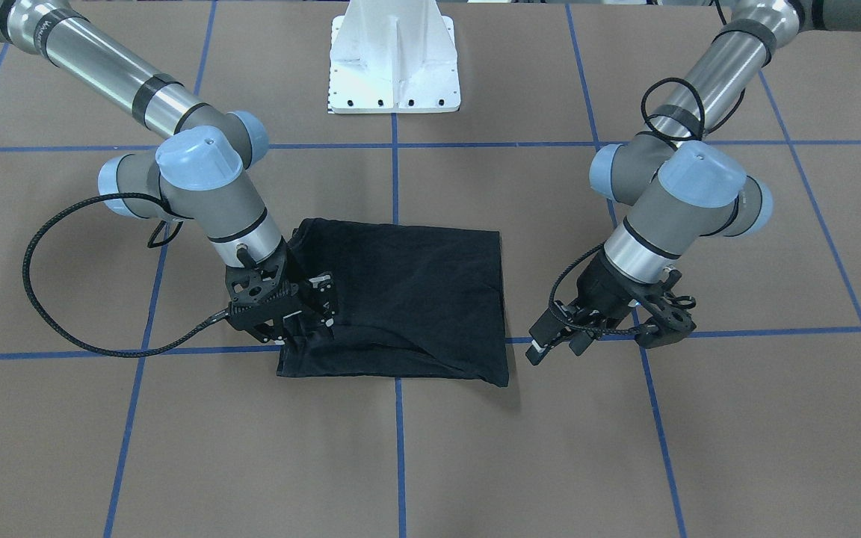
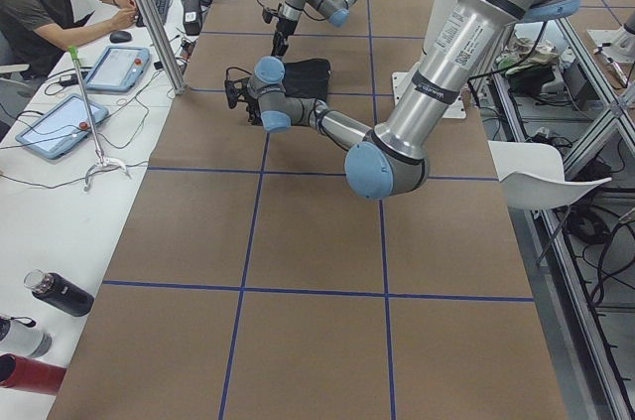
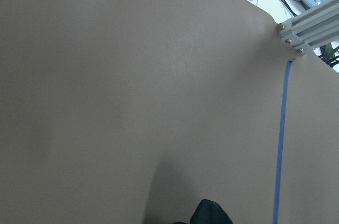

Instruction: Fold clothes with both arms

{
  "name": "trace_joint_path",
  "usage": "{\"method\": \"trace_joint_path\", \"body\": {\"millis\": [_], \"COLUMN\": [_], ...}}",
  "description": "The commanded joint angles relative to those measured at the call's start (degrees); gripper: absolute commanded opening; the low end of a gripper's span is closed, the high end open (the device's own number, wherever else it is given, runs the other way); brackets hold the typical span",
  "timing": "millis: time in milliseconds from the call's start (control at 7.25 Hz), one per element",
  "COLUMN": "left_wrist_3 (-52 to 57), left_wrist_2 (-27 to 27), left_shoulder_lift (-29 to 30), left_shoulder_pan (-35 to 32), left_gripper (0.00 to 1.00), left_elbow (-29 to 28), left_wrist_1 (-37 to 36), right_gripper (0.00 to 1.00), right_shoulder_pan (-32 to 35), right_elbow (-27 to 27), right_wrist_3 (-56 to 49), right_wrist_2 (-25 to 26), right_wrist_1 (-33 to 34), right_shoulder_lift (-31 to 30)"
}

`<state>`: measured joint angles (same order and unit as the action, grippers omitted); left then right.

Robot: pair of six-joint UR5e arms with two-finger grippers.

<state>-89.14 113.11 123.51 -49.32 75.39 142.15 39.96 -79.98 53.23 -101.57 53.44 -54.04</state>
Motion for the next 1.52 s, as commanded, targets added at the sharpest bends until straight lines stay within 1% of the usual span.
{"method": "trace_joint_path", "body": {"millis": [0, 138, 276, 414, 552, 690, 828, 966, 1104, 1242, 1380], "left_wrist_3": [4.4, 7.8, 13.8, 21.6, 25.4, 28.4, 32.9, 39.4, 46.4, 47.5, 43.6], "left_wrist_2": [4.9, 6.0, 6.0, 5.5, 5.1, 5.2, 5.2, 5.2, 5.1, 2.8, 0.8], "left_shoulder_lift": [-0.3, -0.5, -3.1, -4.4, -6.5, -7.7, -7.8, -9.0, -11.6, -14.7, -15.5], "left_shoulder_pan": [-4.4, -6.6, -8.2, -10.5, -12.2, -15.0, -17.5, -19.4, -20.3, -20.0, -20.3], "left_gripper": [0.99, 0.99, 0.99, 0.99, 0.99, 0.99, 0.99, 0.99, 0.99, 0.99, 0.99], "left_elbow": [0.2, 0.5, 4.2, 7.7, 11.1, 11.9, 12.1, 13.2, 14.3, 15.4, 15.0], "left_wrist_1": [-0.5, -3.3, -7.7, -14.0, -17.2, -18.3, -21.5, -23.4, -23.1, -20.3, -19.1], "right_gripper": [1.00, 1.00, 1.00, 1.00, 1.00, 1.00, 1.00, 1.00, 1.00, 1.00, 1.00], "right_shoulder_pan": [3.9, 7.0, 10.6, 13.7, 16.9, 20.7, 24.2, 24.7, 26.1, 26.9, 28.3], "right_elbow": [-2.7, -6.8, -11.1, -13.7, -16.2, -17.4, -17.9, -21.7, -24.3, -24.1, -23.7], "right_wrist_3": [0.2, -0.6, -1.0, -2.3, -7.6, -13.4, -16.1, -16.2, -16.2, -15.6, -16.2], "right_wrist_2": [-4.8, -8.2, -11.3, -14.8, -15.8, -18.6, -21.6, -21.9, -21.7, -21.6, -21.6], "right_wrist_1": [8.6, 17.7, 25.1, 30.4, 31.1, 31.2, 31.7, 31.4, 31.1, 30.8, 30.8], "right_shoulder_lift": [1.4, 1.3, 1.0, 0.0, -3.7, -6.7, -9.7, -13.9, -18.0, -18.9, -21.3]}}
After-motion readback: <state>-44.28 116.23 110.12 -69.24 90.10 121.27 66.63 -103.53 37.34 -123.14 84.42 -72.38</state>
